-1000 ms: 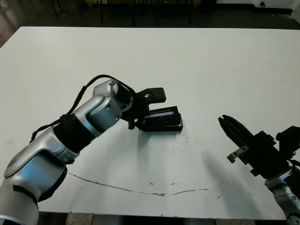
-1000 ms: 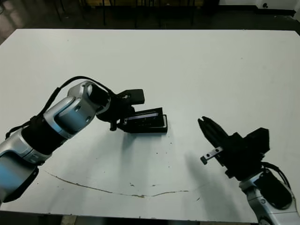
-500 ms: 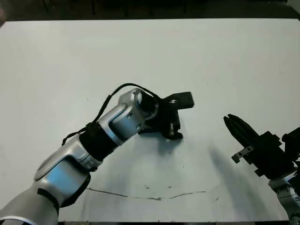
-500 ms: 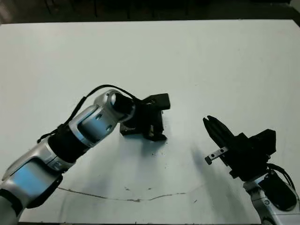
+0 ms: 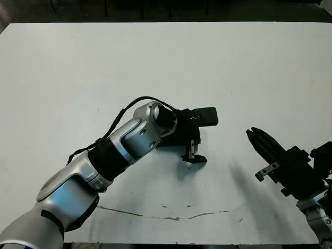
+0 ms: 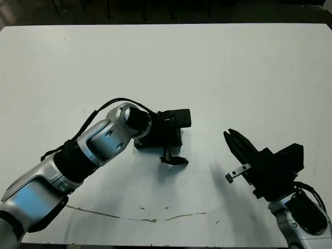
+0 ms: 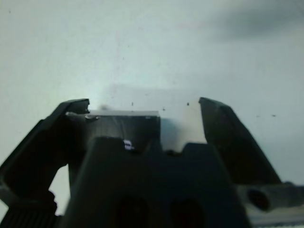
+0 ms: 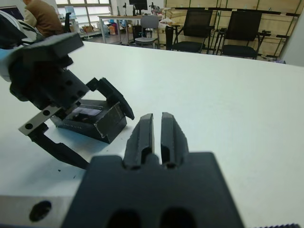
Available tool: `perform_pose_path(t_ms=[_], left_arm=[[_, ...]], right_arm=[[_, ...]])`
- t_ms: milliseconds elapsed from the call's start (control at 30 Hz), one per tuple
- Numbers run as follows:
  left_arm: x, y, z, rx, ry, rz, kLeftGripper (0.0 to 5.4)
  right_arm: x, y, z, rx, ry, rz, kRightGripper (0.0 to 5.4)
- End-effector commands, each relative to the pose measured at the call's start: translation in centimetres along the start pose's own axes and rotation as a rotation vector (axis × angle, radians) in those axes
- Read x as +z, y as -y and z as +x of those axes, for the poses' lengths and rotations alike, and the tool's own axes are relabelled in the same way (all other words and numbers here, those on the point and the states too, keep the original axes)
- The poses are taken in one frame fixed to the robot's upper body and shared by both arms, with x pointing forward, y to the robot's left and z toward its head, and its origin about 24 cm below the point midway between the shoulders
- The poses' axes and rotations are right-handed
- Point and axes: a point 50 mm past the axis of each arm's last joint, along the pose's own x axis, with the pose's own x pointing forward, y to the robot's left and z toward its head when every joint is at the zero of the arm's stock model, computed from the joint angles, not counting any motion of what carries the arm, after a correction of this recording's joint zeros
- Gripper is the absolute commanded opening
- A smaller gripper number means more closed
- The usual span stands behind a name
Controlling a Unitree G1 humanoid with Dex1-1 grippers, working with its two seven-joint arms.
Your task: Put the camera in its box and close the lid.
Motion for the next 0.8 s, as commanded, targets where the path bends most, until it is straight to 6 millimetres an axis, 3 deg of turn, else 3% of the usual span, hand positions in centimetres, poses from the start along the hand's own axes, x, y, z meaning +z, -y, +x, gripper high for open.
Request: perform_pose_path(t_ms=[33,433,800], left_arm=[[-0.3,1.5,1.3,-0.096,-0.023,0.013,5.39],[-0.9,0.5,0.6,-0.047,0.015,0.001,5.39],[-1.6,-0.6,-2.0,0.043,0.117,-0.019,5.39]], right_arm=[[-0.6,0.1,0.0,0.006,-0.030,0.011,0.00],[-1.0,0.2,0.0,-0.004,-0.033,-0.006,0.00],[-1.5,0.5,0.1,0.015,-0.042,0.018,0.00]])
